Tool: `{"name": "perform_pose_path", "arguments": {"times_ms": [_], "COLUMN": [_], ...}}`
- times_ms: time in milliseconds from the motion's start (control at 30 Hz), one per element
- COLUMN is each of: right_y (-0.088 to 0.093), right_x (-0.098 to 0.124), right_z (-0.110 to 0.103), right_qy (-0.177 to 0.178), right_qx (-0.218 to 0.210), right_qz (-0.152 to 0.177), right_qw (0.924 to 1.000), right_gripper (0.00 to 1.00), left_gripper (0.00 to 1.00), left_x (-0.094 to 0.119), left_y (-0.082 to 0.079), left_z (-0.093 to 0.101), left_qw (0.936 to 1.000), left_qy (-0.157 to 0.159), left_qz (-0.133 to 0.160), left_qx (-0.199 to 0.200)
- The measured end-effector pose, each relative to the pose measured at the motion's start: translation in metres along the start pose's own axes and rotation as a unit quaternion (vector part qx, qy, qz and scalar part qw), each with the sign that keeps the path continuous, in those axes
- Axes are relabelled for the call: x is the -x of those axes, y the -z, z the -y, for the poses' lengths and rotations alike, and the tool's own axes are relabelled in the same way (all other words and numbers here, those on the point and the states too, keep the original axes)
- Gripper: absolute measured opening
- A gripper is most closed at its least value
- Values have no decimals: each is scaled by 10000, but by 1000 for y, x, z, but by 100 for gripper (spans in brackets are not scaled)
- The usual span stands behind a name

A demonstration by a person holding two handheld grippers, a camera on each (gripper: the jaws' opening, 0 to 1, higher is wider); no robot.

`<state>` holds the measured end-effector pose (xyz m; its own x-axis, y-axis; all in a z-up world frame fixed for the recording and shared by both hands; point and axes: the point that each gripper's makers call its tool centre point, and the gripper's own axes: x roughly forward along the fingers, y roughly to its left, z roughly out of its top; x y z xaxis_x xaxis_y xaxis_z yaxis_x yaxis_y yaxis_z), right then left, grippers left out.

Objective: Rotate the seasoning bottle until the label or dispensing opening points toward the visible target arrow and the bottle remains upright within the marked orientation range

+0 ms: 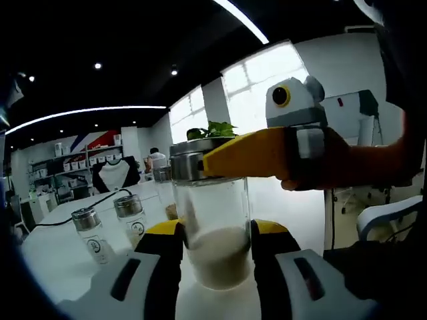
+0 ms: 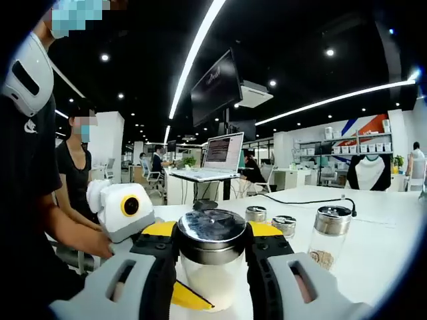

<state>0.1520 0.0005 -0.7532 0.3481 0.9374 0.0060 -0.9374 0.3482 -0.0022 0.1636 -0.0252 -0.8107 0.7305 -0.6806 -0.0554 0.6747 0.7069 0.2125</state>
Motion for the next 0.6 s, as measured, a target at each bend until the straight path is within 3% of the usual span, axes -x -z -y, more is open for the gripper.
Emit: {"name": "perform_pose_path", "arguments": {"times_ms": [133,233,333,400,500,600], "right_y": [-3,-1,6,0,0,-2], "right_x": [-6,-12,-18,-18,-17,-17], "right_z": [6,10,13,10,9,4], "right_qy": [484,810,954,884,916,909], "right_qx": [-394,-397,-459,-758,-616,-81], "right_qz": [371,327,214,461,352,239], "right_qw": [9974,9954,9942,9921,9933,9955], "right_gripper": [39,41,44,43,43,42], "left_gripper": [42,42,42,42,41,42], "left_x": [2,2,3,5,7,5], "left_y": [-3,-4,-4,-6,-9,-10], "left_z": [-3,-6,-6,-5,-7,-7], "left_qw": [9992,9982,9978,9978,9977,9979], "left_qy": [-248,-545,-579,-586,-549,-493], "left_qz": [80,49,16,58,98,61], "left_qx": [297,242,323,316,396,418]}}
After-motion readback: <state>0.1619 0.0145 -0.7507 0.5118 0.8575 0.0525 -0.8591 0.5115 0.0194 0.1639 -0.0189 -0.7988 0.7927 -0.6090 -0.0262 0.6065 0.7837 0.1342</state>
